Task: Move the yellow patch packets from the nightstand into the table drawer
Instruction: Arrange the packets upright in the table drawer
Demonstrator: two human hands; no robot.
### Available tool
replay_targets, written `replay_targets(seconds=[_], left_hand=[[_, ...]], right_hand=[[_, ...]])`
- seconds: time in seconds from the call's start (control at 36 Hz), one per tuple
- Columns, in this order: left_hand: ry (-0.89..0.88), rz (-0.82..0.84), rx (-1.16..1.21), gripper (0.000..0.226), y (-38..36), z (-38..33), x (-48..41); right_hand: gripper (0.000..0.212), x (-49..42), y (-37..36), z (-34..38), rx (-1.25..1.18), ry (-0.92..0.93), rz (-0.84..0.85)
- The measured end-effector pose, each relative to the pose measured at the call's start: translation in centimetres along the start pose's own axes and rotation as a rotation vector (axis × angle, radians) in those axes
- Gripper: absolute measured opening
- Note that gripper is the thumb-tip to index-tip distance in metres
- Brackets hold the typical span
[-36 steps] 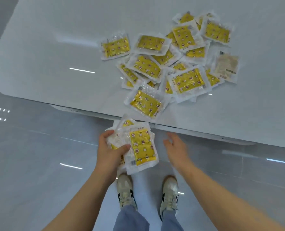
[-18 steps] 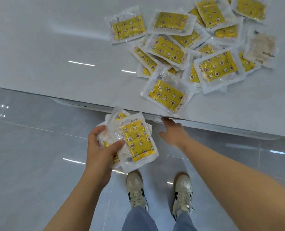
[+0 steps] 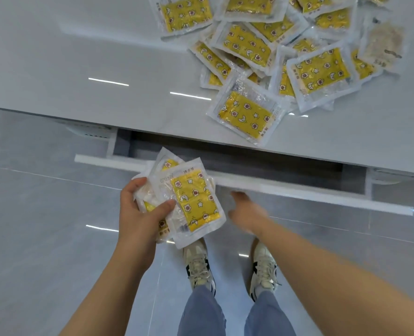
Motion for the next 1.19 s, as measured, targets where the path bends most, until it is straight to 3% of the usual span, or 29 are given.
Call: replay_targets(seconds=[0.11,0.19,0.25,0.33,0.42,0.53,0.58,0.75,0.97,1.19], left_hand=[[-0.029,0.004,-0.082,0.059,1.2,0.2,1.1],[-0.033,0.004,-0.137,0.06,1.5,0.5,2.2],[-0.026,0.019,-0.152,0.06,1.3,0.6,3.0],[-0.021,0.082,-0.175,0.061,0.2,0.7,4.3],[-0.064,0.176,-0.232,0.063,-2.1,1.0,5.6],[-0.085,0.303,-0.241,0.064,-6.2,1.8,7.0],[-0.078,0.338,-0.227,0.064,-8.4,2.5,7.4],[-0.038,0.369,-0.172,0.063,-13.9,5.2,8.0],[-0.014,0.352,-0.198,0.059,-18.7,8.2,7.9],[0.061,0.235,-0.125,0.057,-20.5,9.1,6.3]], right_hand=[[0.059,4.1,-0.8,-0.6,-0.121,0.065,0.189],[0.042,7.4,0.1,-1.3,-0.292,-0.044,0.261],[0.029,9.1,1.3,-2.1,-0.512,-0.162,0.185],[0.028,11.2,4.5,-3.1,-0.876,-0.316,0.048],[0.027,11.4,7.5,-4.2,-1.025,-0.327,-0.158],[0.019,10.0,9.3,-5.1,-1.066,-0.225,-0.119],[0.021,9.1,9.5,-5.8,-1.047,-0.211,-0.067],[0.032,6.4,10.0,-9.7,-1.056,-0.248,-0.126],[0.043,3.2,10.5,-14.7,-1.063,-0.309,-0.089],[0.025,0.7,10.9,-18.1,-1.182,-0.372,-0.128]])
Point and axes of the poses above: each hand's wrist, its own x-axis away from the middle knuckle, its own y-axis out of the back of the hand, z = x × y, the point moved 1 cm from there along -x, towards the middle knuckle, and after that the axes turned 14 degrees about -z, right-handed, at the moved point
